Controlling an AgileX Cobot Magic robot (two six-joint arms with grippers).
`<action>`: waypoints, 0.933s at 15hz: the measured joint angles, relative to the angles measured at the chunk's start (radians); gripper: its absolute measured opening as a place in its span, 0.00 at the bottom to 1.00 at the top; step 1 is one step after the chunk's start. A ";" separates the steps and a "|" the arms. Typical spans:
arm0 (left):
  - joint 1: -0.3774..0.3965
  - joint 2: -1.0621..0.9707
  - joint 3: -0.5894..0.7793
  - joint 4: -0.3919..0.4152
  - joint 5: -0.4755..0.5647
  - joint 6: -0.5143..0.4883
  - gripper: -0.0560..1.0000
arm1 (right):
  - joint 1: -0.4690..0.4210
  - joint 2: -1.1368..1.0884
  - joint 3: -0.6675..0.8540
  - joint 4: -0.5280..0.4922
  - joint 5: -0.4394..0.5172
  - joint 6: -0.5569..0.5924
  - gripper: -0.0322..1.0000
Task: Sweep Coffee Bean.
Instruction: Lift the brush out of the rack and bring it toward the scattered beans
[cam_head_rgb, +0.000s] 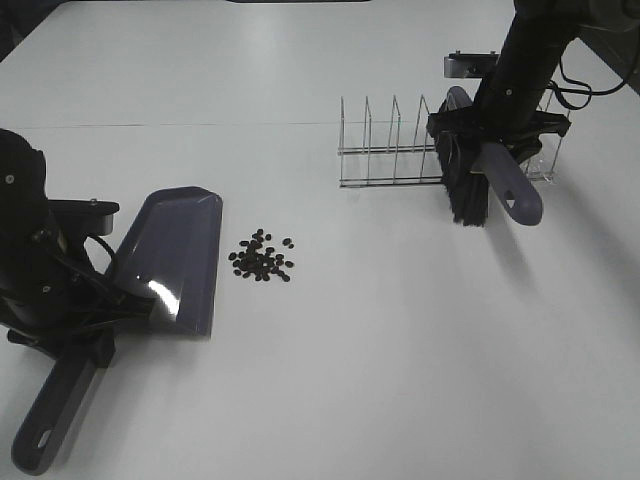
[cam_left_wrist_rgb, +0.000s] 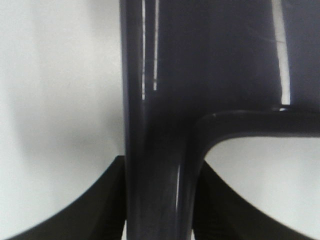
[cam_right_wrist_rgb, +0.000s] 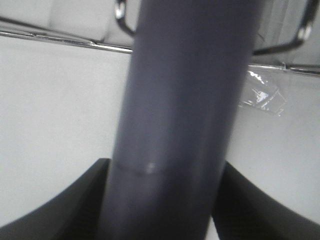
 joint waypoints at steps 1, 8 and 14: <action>0.000 0.000 0.000 0.000 0.000 0.000 0.35 | 0.000 0.000 0.000 0.003 0.000 0.000 0.54; 0.000 0.000 0.000 -0.008 0.000 0.000 0.35 | -0.003 -0.029 0.000 -0.030 -0.002 0.003 0.36; 0.000 0.000 0.000 -0.008 0.003 0.000 0.35 | -0.003 -0.020 -0.008 -0.032 -0.008 0.003 0.36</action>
